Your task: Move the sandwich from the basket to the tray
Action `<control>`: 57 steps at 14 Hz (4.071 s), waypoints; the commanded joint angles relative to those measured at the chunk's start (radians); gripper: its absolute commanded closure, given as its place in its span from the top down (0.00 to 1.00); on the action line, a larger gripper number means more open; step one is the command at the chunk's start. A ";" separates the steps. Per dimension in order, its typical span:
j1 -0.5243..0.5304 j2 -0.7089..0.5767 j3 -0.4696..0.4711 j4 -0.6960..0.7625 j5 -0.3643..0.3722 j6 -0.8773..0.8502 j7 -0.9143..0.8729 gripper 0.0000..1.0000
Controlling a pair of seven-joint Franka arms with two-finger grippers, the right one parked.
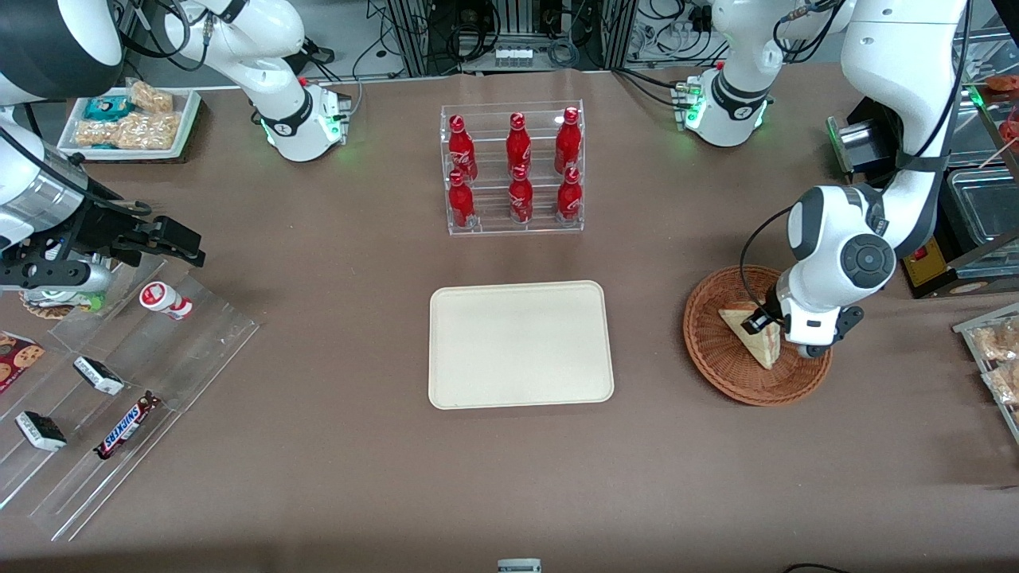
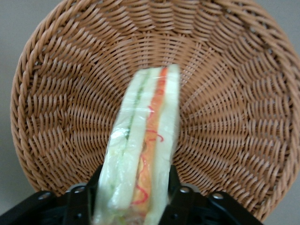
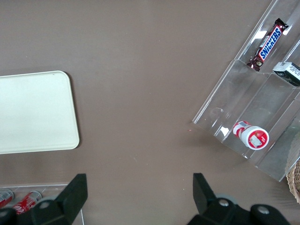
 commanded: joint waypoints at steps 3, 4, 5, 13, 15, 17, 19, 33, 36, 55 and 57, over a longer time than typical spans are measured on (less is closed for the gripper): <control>-0.007 -0.002 -0.002 0.089 0.020 -0.059 -0.009 0.00; -0.016 -0.017 -0.005 0.149 0.024 -0.154 -0.003 0.00; -0.056 -0.021 -0.007 0.240 0.024 -0.261 -0.001 0.01; -0.452 0.111 -0.011 0.534 0.090 -0.368 -0.004 0.01; -0.502 0.142 -0.013 0.545 0.087 -0.272 -0.018 0.01; -0.576 0.177 -0.013 0.548 0.090 -0.250 -0.020 0.01; -0.630 0.217 -0.011 0.556 0.099 -0.241 -0.017 0.02; -0.695 0.467 -0.003 0.732 0.190 -0.113 -0.150 0.99; -0.692 0.457 -0.003 0.731 0.187 -0.122 -0.156 1.00; -0.068 -0.281 -0.002 0.433 0.026 -0.642 0.392 1.00; -0.023 -0.312 0.000 0.433 0.014 -0.685 0.494 1.00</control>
